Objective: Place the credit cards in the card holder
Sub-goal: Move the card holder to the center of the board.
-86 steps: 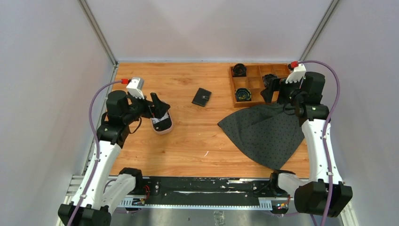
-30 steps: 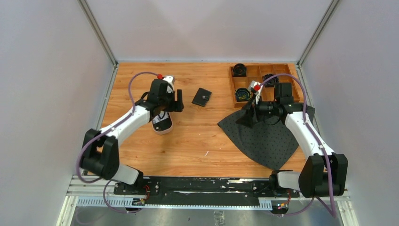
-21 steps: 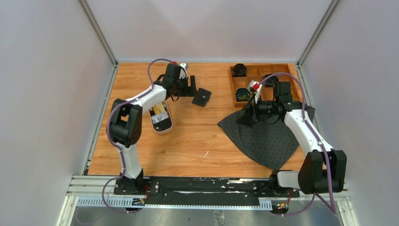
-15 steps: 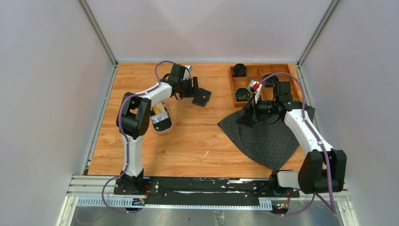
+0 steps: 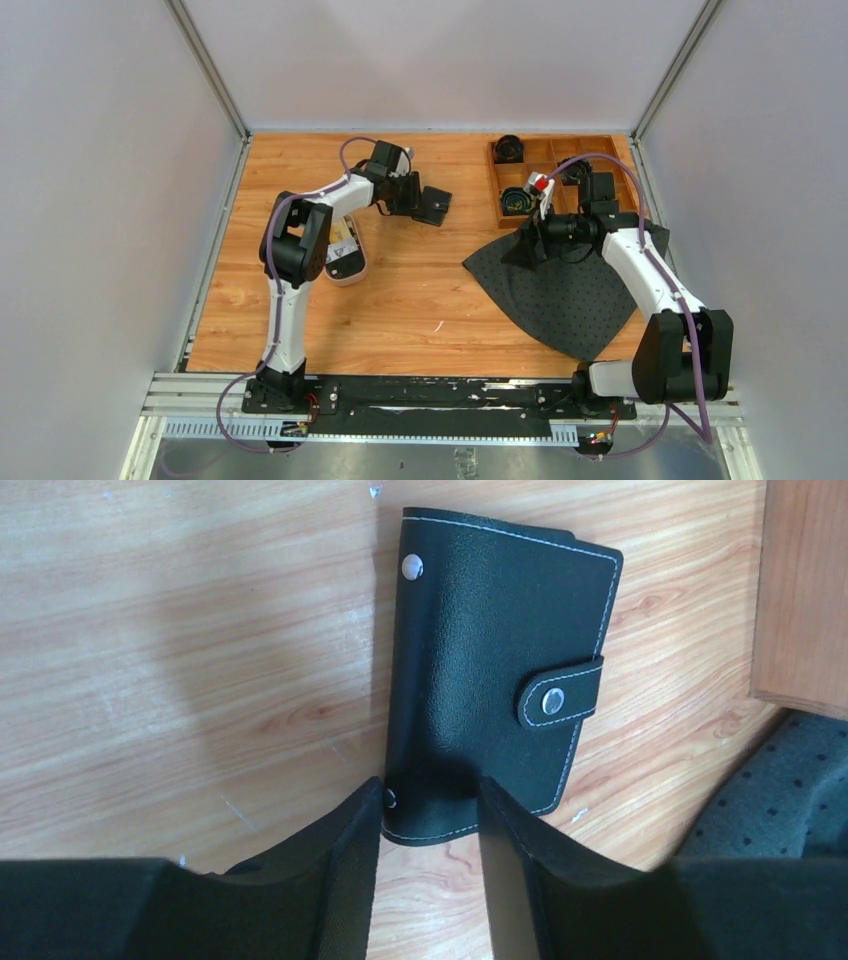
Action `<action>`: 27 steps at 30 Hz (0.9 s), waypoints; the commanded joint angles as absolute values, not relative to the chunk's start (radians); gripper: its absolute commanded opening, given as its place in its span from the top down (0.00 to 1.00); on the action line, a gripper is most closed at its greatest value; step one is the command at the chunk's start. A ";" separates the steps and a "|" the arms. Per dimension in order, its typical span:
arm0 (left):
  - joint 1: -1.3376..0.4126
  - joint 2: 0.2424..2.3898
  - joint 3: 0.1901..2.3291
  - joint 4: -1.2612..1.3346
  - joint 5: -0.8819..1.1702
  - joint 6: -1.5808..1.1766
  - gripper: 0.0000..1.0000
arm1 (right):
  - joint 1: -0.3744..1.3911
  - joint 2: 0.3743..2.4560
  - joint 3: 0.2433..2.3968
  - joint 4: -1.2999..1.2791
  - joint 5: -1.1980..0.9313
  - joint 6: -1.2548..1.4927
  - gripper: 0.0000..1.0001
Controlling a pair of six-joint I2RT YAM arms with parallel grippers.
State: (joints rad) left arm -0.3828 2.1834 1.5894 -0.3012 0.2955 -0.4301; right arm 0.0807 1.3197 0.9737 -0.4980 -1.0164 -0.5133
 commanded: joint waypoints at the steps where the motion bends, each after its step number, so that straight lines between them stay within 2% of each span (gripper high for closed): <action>1: -0.391 2.226 1.589 -0.340 0.313 -0.431 0.64 | 0.091 1.326 1.004 -0.529 -1.013 -0.534 0.05; 5: -0.390 2.182 1.543 -0.260 0.346 -0.443 0.98 | 0.088 1.333 1.003 -0.536 -1.021 -0.538 0.06; 6: -0.391 2.158 1.509 -0.230 0.359 -0.450 1.00 | 0.090 1.333 1.004 -0.538 -1.024 -0.541 0.07; 12: -0.400 1.949 1.286 -0.029 0.409 -0.485 1.00 | 0.091 1.330 0.994 -0.547 -1.061 -0.560 0.08; 20: -0.480 1.603 0.917 0.021 0.348 -0.478 1.00 | 0.128 1.292 0.931 -0.554 -1.152 -0.661 0.11; 27: -0.598 1.327 0.596 0.119 0.288 -0.585 1.00 | 0.206 1.270 0.881 -0.554 -1.149 -0.763 0.14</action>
